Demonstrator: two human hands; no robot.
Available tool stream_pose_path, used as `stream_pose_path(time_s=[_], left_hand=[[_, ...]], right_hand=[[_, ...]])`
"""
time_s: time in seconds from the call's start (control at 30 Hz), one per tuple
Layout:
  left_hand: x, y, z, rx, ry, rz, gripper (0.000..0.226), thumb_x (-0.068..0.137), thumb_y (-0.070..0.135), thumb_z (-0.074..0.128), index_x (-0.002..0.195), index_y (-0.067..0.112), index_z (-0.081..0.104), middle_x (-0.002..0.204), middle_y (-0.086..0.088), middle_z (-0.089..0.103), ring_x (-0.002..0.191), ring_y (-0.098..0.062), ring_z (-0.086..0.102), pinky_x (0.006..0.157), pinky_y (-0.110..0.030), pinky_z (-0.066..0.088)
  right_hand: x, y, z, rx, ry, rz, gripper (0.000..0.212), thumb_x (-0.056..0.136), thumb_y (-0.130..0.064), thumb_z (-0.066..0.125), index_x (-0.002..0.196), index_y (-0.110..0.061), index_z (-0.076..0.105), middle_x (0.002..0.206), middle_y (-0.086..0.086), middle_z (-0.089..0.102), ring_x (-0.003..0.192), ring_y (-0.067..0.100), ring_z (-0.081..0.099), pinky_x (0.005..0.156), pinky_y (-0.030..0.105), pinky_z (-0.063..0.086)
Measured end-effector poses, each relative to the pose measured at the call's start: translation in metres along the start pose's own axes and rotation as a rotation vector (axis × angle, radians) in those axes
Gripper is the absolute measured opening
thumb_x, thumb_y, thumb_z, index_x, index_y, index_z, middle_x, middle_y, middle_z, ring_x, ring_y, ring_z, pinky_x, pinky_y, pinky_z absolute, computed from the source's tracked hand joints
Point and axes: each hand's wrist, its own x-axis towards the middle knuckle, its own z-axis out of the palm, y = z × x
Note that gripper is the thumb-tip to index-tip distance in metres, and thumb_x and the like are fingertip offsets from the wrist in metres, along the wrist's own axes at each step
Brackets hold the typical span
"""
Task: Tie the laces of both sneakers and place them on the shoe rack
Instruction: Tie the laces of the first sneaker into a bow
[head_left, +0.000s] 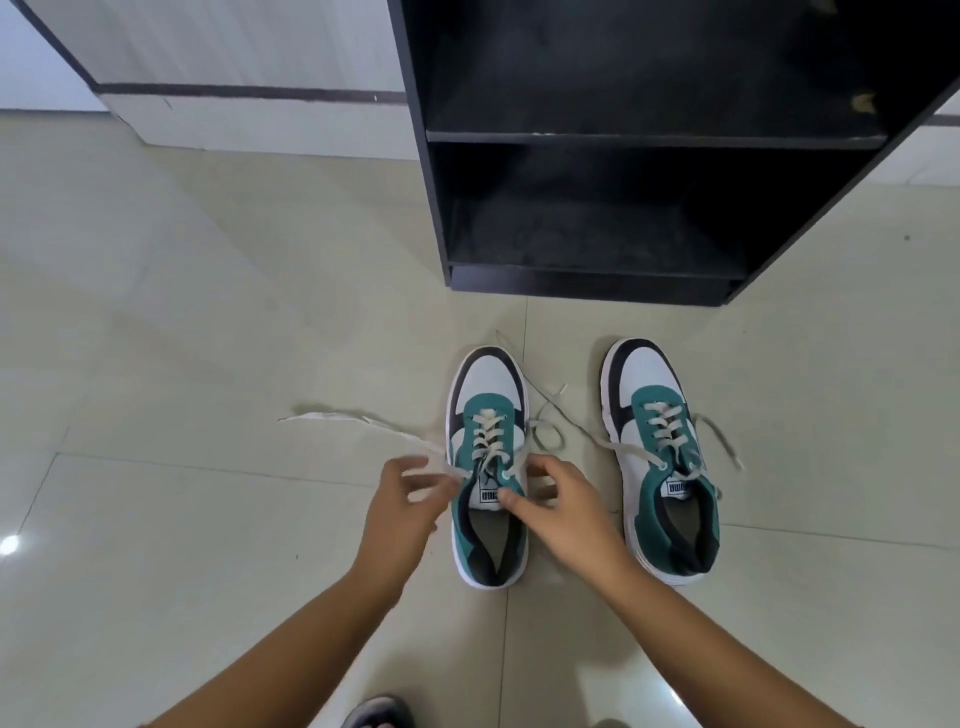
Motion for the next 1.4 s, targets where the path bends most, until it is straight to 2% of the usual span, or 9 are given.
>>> stream_pose_path(time_s=[0.13, 0.3, 0.4, 0.5, 0.63, 0.93, 1.07, 1.2, 1.4], left_hand=[[-0.004, 0.003, 0.002, -0.205, -0.111, -0.285, 0.034, 0.094, 0.038, 0.047, 0.114, 0.013, 0.057, 0.114, -0.002, 0.063, 0.103, -0.019, 0.059, 0.079, -0.034, 0.05], [0.001, 0.028, 0.004, -0.179, -0.04, -0.043, 0.022, 0.092, 0.025, 0.053, 0.111, 0.02, 0.061, 0.107, 0.003, 0.064, 0.098, -0.014, 0.058, 0.08, -0.031, 0.045], [0.0, 0.026, -0.002, -0.118, 0.123, 0.103, 0.023, 0.086, 0.019, 0.061, 0.109, 0.018, 0.055, 0.112, 0.001, 0.06, 0.098, -0.015, 0.058, 0.081, -0.033, 0.048], [-0.001, 0.02, -0.009, 0.359, 0.106, 0.503, 0.028, 0.088, 0.02, 0.058, 0.112, 0.029, 0.047, 0.117, 0.015, 0.053, 0.087, -0.007, 0.061, 0.07, -0.026, 0.049], [0.009, 0.012, -0.005, 0.872, 0.008, 0.612, 0.024, 0.092, 0.031, 0.049, 0.116, 0.033, 0.054, 0.117, 0.013, 0.061, 0.085, -0.012, 0.063, 0.069, -0.027, 0.048], [0.014, 0.02, -0.009, 0.989, 0.084, 0.646, 0.017, 0.091, 0.029, 0.049, 0.098, 0.03, 0.065, 0.101, 0.01, 0.068, 0.082, -0.016, 0.061, 0.061, -0.024, 0.037], [0.013, 0.024, -0.007, 0.933, 0.022, 0.62, 0.018, 0.088, 0.031, 0.056, 0.099, 0.028, 0.069, 0.101, 0.007, 0.069, 0.082, -0.014, 0.059, 0.065, -0.024, 0.04], [0.013, 0.027, -0.006, 0.998, 0.047, 0.669, 0.018, 0.09, 0.028, 0.053, 0.094, 0.026, 0.071, 0.093, 0.006, 0.064, 0.073, -0.012, 0.051, 0.057, -0.025, 0.036], [0.023, 0.022, -0.031, 1.104, 0.185, 0.616, 0.023, 0.093, 0.025, 0.049, 0.092, 0.019, 0.07, 0.09, 0.002, 0.062, 0.076, -0.023, 0.06, 0.057, -0.028, 0.035]], right_hand=[[-0.004, -0.012, -0.009, 0.519, -0.081, 0.187, 0.018, 0.085, -0.024, 0.065, 0.1, -0.015, 0.069, 0.102, 0.002, 0.07, 0.098, 0.018, 0.063, 0.085, 0.026, 0.048], [-0.004, -0.026, -0.016, 0.537, -0.066, 0.096, 0.006, 0.084, -0.017, 0.066, 0.079, -0.015, 0.068, 0.079, 0.001, 0.067, 0.077, 0.013, 0.06, 0.076, 0.028, 0.05], [-0.006, -0.021, -0.026, 0.273, 0.084, 0.027, 0.007, 0.085, -0.029, 0.064, 0.085, -0.022, 0.063, 0.082, -0.01, 0.065, 0.079, 0.01, 0.061, 0.079, 0.031, 0.05], [-0.009, -0.019, -0.038, -0.285, 0.222, -0.261, 0.013, 0.088, -0.031, 0.058, 0.098, -0.023, 0.058, 0.096, -0.011, 0.063, 0.087, 0.01, 0.059, 0.074, 0.03, 0.048], [0.001, -0.02, -0.032, -0.648, 0.028, -0.507, 0.022, 0.087, -0.023, 0.055, 0.109, -0.023, 0.059, 0.111, -0.005, 0.066, 0.105, 0.019, 0.054, 0.08, 0.036, 0.048], [0.003, -0.021, -0.028, -0.626, 0.044, -0.458, 0.011, 0.08, -0.027, 0.058, 0.088, -0.02, 0.062, 0.092, -0.004, 0.063, 0.095, 0.017, 0.054, 0.072, 0.03, 0.042], [0.004, -0.029, -0.024, -0.564, -0.052, -0.319, 0.023, 0.081, -0.035, 0.058, 0.101, -0.022, 0.058, 0.09, -0.001, 0.067, 0.096, 0.016, 0.051, 0.07, 0.032, 0.044], [0.011, -0.035, -0.025, -0.665, 0.062, -0.373, 0.015, 0.086, -0.036, 0.058, 0.09, -0.023, 0.065, 0.09, 0.0, 0.067, 0.097, 0.014, 0.05, 0.068, 0.027, 0.034], [0.003, -0.026, -0.04, -0.745, 0.179, -0.29, 0.017, 0.081, -0.027, 0.055, 0.081, -0.012, 0.063, 0.082, 0.004, 0.069, 0.093, 0.023, 0.052, 0.067, 0.033, 0.041]])
